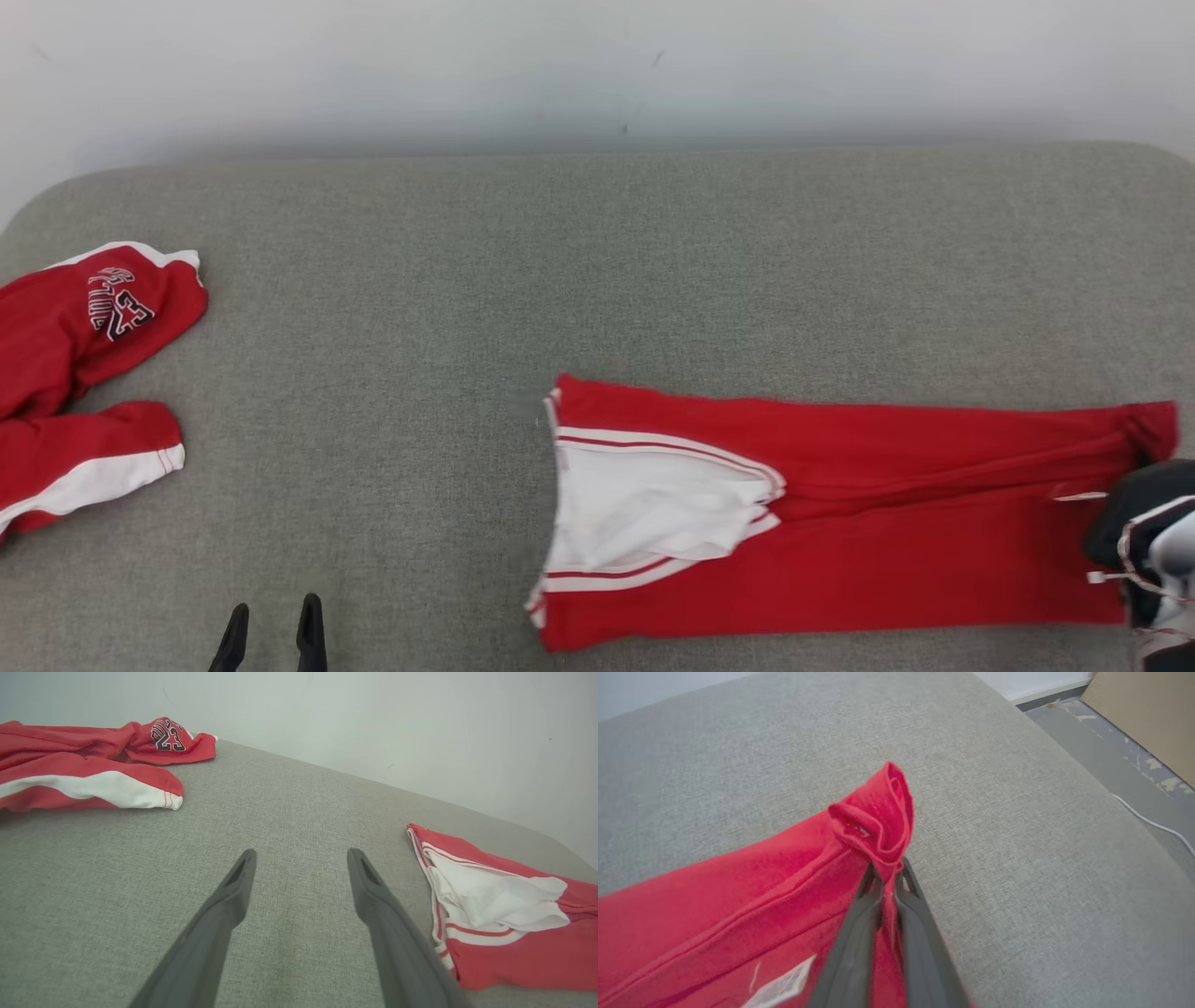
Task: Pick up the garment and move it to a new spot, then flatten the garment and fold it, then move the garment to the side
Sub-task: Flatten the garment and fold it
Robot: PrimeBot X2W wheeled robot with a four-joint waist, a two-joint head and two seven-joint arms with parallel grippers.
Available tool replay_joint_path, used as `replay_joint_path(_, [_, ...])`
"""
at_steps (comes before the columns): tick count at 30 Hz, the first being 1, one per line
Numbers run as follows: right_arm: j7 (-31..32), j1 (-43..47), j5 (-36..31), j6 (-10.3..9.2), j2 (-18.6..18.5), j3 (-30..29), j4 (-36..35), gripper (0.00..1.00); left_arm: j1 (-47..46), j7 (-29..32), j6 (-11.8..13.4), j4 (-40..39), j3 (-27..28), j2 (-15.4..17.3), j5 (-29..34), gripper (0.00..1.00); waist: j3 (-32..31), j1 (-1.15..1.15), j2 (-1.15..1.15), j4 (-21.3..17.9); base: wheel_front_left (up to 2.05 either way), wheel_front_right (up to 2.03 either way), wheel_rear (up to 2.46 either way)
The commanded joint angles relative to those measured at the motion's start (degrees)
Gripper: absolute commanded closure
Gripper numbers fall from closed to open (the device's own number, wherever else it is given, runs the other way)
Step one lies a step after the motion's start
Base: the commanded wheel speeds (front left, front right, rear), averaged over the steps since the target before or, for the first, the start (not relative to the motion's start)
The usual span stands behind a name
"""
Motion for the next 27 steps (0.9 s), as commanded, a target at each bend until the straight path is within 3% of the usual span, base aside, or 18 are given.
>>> replay_joint_path(1, [-0.3, -0.4, -1.1, -0.21, -1.0, -1.3, -1.3, 1.0, 0.5, -0.2, 0.0, 0.0, 0.2, -0.2, 0.4, 0.0, -0.2, 0.0, -0.01, -0.2, 0.0, 0.0, 0.0])
replay_joint_path(8, [1.0, -0.2, -3.9, -0.21, -1.2, -4.6, -7.0, 1.0, 0.7, -0.2, 0.0, -0.3, 0.1, -0.7, 0.0, 0.0, -1.1, 0.0, -0.01, -0.7, 0.0, 0.0, 0.0])
replay_joint_path(13, [2.6, 1.4, -2.7, -0.2, 0.9, -1.8, -10.4, 1.0, 1.0, -0.2, 0.0, 0.3, -0.4, -1.0, -0.3, 0.0, -2.6, 0.0, -0.01, -0.6, 0.0, 0.0, 0.0])
replay_joint_path(18, [4.4, 4.7, 3.6, -0.2, 2.7, 6.8, -13.2, 1.0, 1.5, -0.2, 0.0, 0.8, -0.7, -1.6, -0.5, 0.0, -4.9, 0.0, -0.01, -0.2, 0.0, 0.0, 0.0])
replay_joint_path(21, [5.9, 7.3, 9.1, -0.2, 3.0, 14.0, -14.8, 1.0, 1.9, -0.2, 0.0, 1.0, -0.6, -1.8, -0.7, 0.0, -6.1, 0.0, -0.01, 0.3, 0.0, 0.0, 0.0])
replay_joint_path(22, [6.5, 8.8, 13.2, -0.2, 3.1, 18.9, -15.8, 1.0, 2.3, -0.2, 0.0, 1.2, -0.7, -2.0, -0.8, 0.0, -6.8, 0.0, -0.01, 0.6, 0.0, 0.0, 0.0])
replay_joint_path(27, [6.6, 10.3, 20.7, -0.2, 3.0, 28.3, -17.1, 1.0, 2.4, -0.2, 0.0, 1.4, -1.0, -2.2, -0.9, 0.0, -7.7, 0.0, -0.01, 1.6, 0.0, 0.0, 0.0])
